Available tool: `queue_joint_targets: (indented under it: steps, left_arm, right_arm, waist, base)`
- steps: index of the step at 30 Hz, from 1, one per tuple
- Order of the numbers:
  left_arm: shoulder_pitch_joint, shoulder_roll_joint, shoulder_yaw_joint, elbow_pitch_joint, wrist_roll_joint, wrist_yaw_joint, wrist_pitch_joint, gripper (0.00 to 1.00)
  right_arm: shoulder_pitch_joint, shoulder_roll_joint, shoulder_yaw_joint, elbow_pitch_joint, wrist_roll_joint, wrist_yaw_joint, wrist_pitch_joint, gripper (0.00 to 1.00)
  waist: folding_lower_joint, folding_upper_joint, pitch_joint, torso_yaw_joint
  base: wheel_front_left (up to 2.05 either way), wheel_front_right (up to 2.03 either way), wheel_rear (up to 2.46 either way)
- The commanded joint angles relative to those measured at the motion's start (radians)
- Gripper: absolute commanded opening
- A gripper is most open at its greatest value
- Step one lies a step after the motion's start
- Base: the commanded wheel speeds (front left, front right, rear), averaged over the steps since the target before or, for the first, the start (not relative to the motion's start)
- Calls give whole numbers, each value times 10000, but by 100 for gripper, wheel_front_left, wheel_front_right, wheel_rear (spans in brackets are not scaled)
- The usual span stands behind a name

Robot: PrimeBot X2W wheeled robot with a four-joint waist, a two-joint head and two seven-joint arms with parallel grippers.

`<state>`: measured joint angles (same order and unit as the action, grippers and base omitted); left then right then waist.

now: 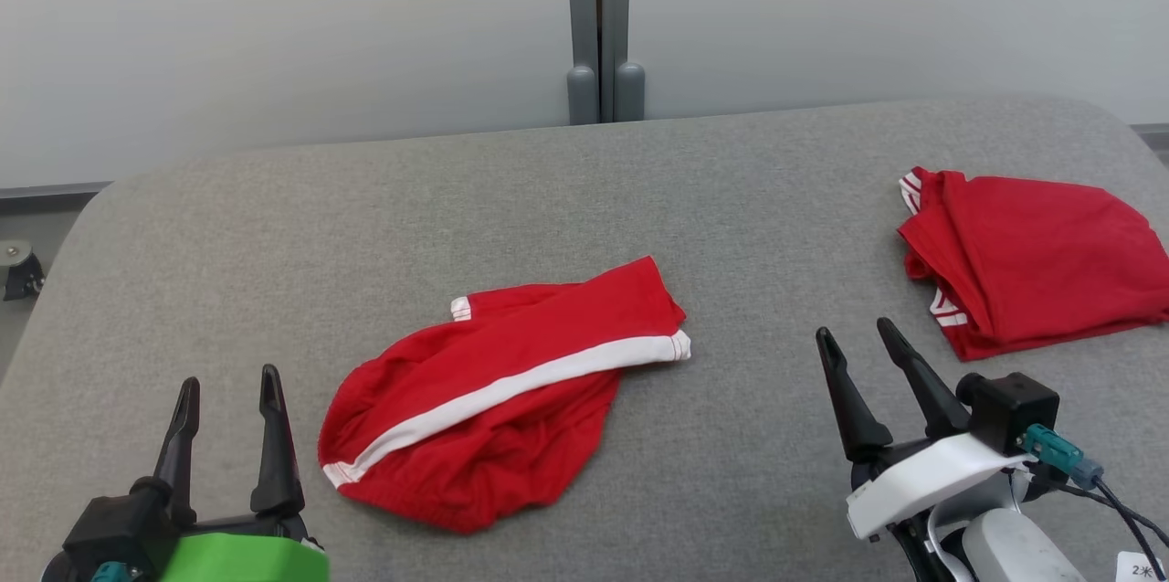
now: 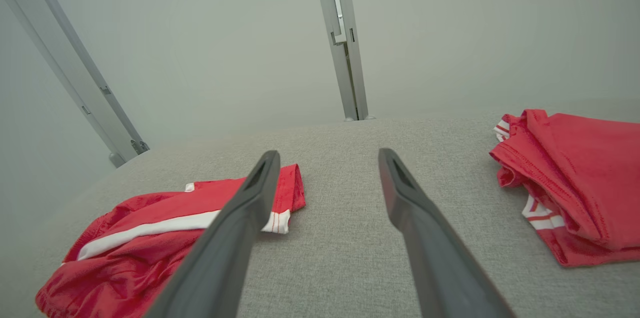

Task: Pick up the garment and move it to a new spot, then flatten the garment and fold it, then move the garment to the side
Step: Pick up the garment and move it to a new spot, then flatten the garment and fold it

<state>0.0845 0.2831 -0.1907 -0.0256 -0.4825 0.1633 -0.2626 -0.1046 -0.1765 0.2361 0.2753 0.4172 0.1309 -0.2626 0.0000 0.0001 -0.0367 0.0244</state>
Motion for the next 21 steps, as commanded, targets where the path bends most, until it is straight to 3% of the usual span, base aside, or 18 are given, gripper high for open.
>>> queue_joint_targets:
  steps: [1, 8, 21]
  left_arm:
    - [95, -128, 198, 84, 198, -180, -21, 100]
    - [38, -666, 745, 405, 702, -923, -22, 100]
    - [-615, -1427, 812, 1052, 1358, -1798, -24, 100]
  right_arm:
    - [-47, -92, 48, 82, 7, -5, -24, 100]
    - [-985, -318, 1058, 808, 431, -5, 864, 100]
    - [-4033, 77, 1119, 4763, 2602, -3, 4982, 100]
  waist:
    - [0, -1, -36, 159]
    - [0, -1, -13, 584]
    - [0, -1, 523, 2018]
  base:
    - [0, 0, 0]
    - [0, 0, 0]
    - [0, 0, 0]
